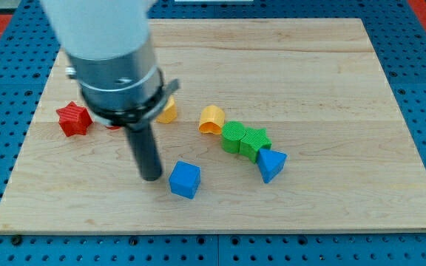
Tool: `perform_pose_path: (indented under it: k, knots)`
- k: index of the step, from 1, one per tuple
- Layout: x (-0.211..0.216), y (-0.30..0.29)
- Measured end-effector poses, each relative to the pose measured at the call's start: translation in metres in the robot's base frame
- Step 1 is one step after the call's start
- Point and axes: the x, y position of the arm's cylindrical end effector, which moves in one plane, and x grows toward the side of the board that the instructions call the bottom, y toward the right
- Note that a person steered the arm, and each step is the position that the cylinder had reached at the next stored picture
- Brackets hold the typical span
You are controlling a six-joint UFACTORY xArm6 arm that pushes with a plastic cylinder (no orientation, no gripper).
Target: Push the yellow hexagon towards the top left side of the board
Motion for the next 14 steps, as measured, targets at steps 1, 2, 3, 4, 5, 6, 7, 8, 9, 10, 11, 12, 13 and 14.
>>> perform_pose_path:
  k: [1, 2, 3, 4, 5, 6, 7, 8, 9, 10, 11, 12, 13, 14]
  knots:
    - [-0.044, 0.022]
    - [-0.085, 0.036]
    - [-0.093, 0.009]
    - [-0.114, -0.009]
    - [-0.174, -0.034]
    - [-0.17, -0.019]
    - [-0.176, -0.03]
    - [-0.23, -0.079]
    - [-0.233, -0.081]
    - [-0.204, -0.077]
    - [-0.23, -0.108]
    - [-0.243, -0.101]
    - [-0.225, -0.122]
    - [-0.26, -0.166]
